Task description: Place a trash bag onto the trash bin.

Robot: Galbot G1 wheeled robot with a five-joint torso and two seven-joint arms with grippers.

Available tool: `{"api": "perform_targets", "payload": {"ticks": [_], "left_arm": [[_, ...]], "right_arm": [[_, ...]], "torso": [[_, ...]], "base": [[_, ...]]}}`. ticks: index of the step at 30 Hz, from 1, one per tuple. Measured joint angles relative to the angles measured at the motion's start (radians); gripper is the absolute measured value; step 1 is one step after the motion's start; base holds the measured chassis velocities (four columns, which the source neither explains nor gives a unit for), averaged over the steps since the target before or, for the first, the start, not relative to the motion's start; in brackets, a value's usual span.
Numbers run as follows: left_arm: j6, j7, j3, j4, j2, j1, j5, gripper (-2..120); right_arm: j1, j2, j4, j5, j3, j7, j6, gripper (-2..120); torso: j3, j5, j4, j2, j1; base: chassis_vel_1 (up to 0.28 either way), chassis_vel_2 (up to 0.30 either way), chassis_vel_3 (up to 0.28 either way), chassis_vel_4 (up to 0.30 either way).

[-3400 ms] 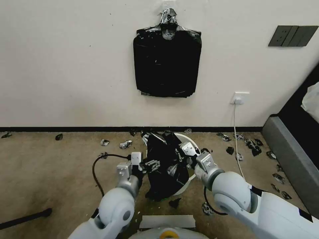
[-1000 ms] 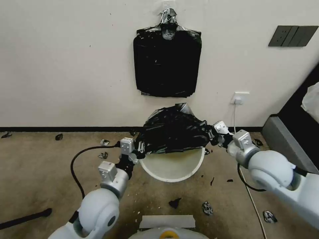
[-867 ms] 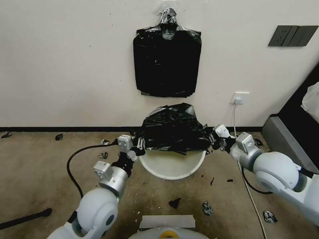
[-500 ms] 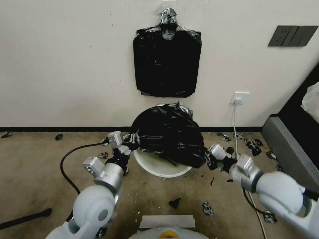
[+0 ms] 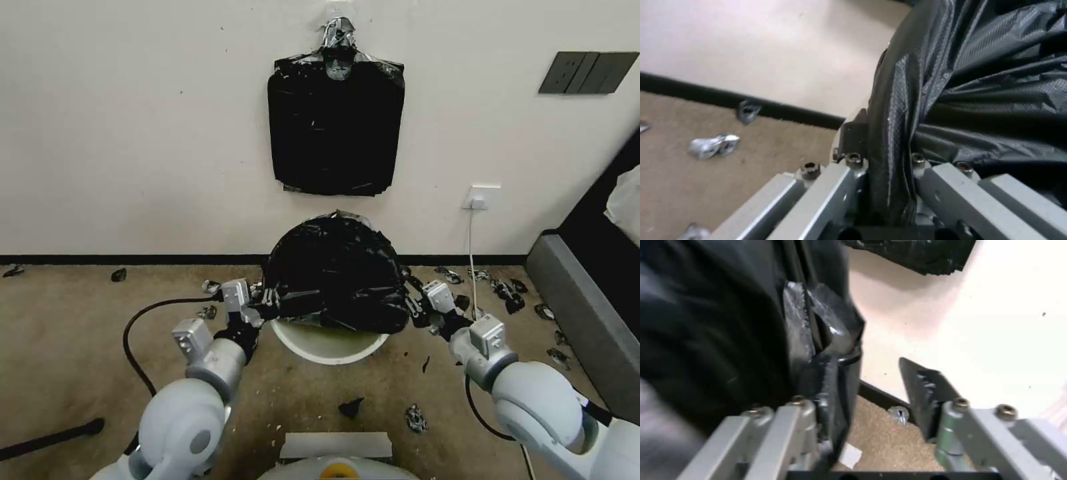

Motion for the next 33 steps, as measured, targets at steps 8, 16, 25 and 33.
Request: {"api": "perform_targets", "payload": {"ticks": [8,16,25,33], "left_arm": [[0.031,-0.043,-0.050,0.016,0.001,-0.009,-0.057,3],[0.059,-0.028,-0.085,0.004,0.031,-0.001,-0.093,3],[0.080,-0.011,-0.102,-0.025,0.055,0.006,-0.119,3],[0.080,-0.012,-0.083,-0.031,0.049,0.004,-0.129,3]], "right_arm": [[-0.218,0.002,0.083,0.017,0.222,-0.067,0.042,73],[-0.312,-0.030,0.125,0.079,0.314,-0.335,0.194,99],[-0.254,-0.053,0.128,0.000,0.233,-0.472,0.258,91],[-0.236,-0.077,0.104,-0.051,0.205,-0.490,0.276,61]], "torso": [[0.000,0.0001,-0.0001,0.000,0.000],[0.000,0.0001,0.0000,0.000,0.000],[0.000,0.0002,0.0001,0.000,0.000],[0.000,0.0002,0.0000,0.000,0.000]], "base": [[0.000,0.000,0.000,0.000],[0.000,0.000,0.000,0.000],[0.000,0.000,0.000,0.000],[0.000,0.000,0.000,0.000]]}}
